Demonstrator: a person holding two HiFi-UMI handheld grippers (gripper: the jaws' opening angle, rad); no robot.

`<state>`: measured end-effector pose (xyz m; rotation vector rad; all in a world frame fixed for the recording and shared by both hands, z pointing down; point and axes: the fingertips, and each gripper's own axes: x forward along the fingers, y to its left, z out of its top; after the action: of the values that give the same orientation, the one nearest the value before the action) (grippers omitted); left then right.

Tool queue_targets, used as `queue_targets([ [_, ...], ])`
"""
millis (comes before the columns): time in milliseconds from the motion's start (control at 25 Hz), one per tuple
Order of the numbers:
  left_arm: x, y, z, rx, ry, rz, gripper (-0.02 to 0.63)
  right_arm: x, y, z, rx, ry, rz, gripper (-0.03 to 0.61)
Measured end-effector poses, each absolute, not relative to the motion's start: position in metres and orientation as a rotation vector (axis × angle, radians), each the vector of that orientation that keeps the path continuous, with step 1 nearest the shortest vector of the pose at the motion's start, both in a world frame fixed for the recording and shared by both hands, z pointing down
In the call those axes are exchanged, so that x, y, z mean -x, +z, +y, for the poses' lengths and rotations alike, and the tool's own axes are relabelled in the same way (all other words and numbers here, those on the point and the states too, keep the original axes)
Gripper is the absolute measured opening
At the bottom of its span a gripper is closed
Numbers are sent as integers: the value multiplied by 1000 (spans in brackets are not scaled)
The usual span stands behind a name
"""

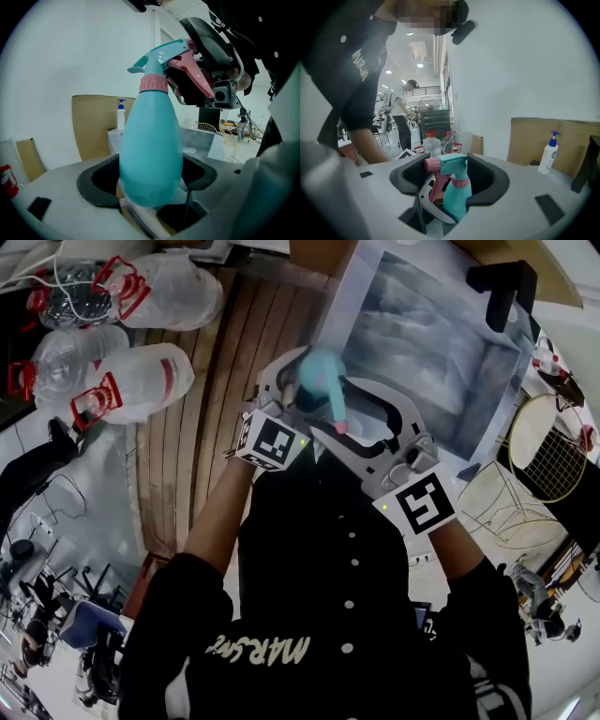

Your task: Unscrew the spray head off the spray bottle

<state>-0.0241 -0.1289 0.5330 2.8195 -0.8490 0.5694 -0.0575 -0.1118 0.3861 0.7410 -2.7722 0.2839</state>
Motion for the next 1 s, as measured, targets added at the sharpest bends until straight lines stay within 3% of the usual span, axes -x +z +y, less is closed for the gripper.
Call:
queue_targets([
  [200,24,534,-129,-2826,575,-819,396,56,388,-108,-596,263,-2795,242],
  [520,24,532,-127,-2867,571,-705,396,33,386,-122,-316,223,-2849,78],
  [880,24,532,-124,-2879,577,-666,396,35,383,-124,-190,123,-2852,78],
  [1000,23,533,-124,-2874,569,-680,396,28,380,-132,-339,185,-2866,148],
])
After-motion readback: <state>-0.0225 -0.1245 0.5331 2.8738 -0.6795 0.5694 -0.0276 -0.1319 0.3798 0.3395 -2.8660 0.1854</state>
